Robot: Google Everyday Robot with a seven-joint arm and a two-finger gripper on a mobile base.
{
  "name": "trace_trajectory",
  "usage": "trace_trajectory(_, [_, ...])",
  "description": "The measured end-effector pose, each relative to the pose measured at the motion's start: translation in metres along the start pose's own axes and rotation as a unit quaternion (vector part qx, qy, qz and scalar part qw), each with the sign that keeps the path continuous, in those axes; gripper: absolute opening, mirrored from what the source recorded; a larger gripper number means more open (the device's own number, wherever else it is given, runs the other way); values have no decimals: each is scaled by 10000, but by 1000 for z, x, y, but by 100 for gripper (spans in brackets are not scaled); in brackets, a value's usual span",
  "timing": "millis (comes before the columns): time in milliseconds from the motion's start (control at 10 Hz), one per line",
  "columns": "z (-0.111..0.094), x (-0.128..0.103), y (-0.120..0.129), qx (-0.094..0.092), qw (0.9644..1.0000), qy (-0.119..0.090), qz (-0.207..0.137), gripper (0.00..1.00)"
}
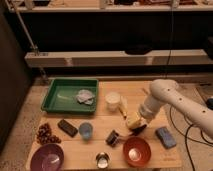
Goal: Place apple in plastic cup
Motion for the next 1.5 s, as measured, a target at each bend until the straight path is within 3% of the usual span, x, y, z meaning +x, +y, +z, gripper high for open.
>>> trace_trajectory(300, [13, -2, -3, -158, 9986, -135, -483, 80])
trace_trajectory(600, [18, 0, 0, -644, 9942, -41, -858, 80])
trace_trajectory(700, [18, 0, 1, -725, 9932, -14, -914, 80])
trace_trajectory(1100, [18, 0, 2, -742, 9931, 3, -903, 80])
trace_trajectory(1500, [15, 18, 17, -966, 9923, 228, -742, 80])
